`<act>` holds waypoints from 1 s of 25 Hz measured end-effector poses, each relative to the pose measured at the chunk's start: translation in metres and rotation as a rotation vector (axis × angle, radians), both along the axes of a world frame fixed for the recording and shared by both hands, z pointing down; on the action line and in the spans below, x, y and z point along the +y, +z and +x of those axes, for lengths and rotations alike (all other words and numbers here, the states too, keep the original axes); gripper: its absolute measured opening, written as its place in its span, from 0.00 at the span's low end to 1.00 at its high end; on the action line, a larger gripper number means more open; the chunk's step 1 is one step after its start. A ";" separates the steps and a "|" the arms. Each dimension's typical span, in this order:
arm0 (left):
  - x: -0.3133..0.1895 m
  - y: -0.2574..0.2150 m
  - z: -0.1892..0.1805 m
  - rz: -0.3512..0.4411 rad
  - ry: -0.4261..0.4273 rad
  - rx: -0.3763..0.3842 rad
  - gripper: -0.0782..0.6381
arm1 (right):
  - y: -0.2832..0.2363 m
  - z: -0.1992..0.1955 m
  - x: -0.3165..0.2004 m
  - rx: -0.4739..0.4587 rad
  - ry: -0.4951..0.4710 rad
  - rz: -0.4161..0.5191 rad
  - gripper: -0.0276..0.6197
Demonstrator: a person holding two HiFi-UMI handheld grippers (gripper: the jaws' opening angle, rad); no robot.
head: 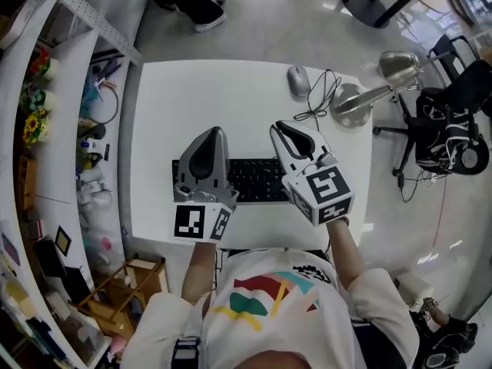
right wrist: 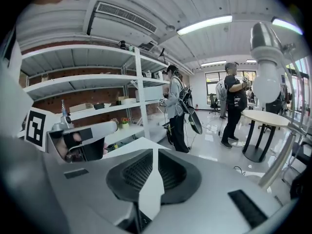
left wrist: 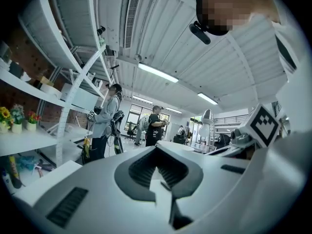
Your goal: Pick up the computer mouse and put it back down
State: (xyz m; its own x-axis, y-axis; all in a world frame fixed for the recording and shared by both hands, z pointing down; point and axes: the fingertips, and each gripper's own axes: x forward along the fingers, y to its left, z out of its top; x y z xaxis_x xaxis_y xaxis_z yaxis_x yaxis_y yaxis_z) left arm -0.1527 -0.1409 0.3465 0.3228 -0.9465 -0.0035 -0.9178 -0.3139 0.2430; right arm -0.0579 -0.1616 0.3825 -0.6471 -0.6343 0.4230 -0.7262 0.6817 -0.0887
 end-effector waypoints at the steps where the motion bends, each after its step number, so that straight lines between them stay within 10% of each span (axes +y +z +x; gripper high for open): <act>1: -0.005 0.003 0.011 -0.005 0.016 -0.014 0.17 | 0.004 0.007 -0.004 -0.006 0.002 -0.010 0.07; 18: -0.047 0.039 0.069 -0.044 0.079 -0.064 0.17 | 0.056 0.076 -0.104 -0.016 0.172 -0.019 0.08; 20: -0.057 0.048 0.070 -0.059 0.105 -0.069 0.17 | 0.082 0.081 -0.132 -0.003 0.220 -0.055 0.41; 25: -0.085 0.077 0.063 -0.109 0.117 -0.050 0.17 | 0.153 0.091 -0.205 0.090 0.319 -0.147 0.54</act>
